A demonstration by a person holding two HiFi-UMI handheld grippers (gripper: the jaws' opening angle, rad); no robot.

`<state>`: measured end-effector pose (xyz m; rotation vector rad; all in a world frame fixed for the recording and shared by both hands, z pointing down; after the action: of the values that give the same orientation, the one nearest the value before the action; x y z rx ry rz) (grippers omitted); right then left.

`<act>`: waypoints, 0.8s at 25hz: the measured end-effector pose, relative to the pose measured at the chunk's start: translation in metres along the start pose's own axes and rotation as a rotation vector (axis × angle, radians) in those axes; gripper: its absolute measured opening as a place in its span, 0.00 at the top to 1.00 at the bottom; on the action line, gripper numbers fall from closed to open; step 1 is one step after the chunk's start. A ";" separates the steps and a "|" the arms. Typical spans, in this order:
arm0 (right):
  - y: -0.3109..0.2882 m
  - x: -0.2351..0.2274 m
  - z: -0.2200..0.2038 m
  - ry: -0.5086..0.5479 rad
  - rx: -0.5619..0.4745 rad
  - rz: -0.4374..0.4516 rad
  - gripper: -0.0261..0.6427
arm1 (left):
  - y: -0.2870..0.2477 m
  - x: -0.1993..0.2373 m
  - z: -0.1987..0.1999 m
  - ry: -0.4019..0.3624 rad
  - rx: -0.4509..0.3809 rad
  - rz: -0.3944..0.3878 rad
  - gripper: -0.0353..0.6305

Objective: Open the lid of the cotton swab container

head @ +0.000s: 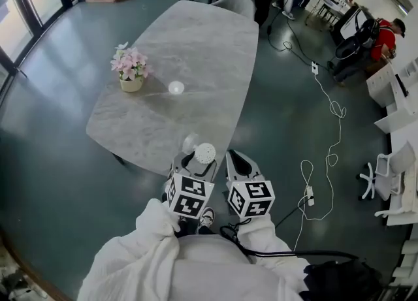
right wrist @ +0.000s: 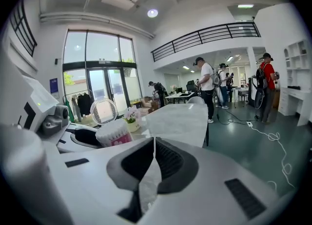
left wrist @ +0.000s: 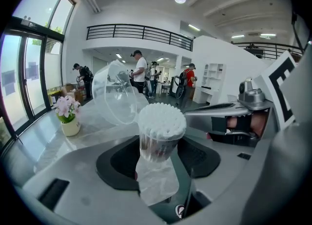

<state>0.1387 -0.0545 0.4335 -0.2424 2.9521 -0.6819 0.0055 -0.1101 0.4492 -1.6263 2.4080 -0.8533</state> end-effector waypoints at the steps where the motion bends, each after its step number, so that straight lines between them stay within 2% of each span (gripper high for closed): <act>1: 0.000 -0.005 0.002 -0.012 -0.001 0.001 0.86 | -0.002 -0.003 0.004 -0.001 0.003 0.008 0.58; 8: -0.003 -0.022 0.007 -0.031 -0.003 -0.006 0.86 | -0.008 -0.015 0.020 -0.021 -0.007 0.046 0.58; 20: -0.005 -0.027 0.017 0.002 -0.017 0.008 0.87 | -0.010 -0.015 0.032 -0.031 -0.028 0.068 0.58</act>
<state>0.1680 -0.0613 0.4223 -0.2312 2.9602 -0.6560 0.0323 -0.1121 0.4248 -1.5458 2.4494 -0.7811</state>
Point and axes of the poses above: the fingertips, and each gripper's own axes: y backward along the fingers, x to its left, z out of its top, the point moved 9 cm from there along y, backward along the fingers, and after that the axes turned 11 degrees about -z, right-handed, at the moved point
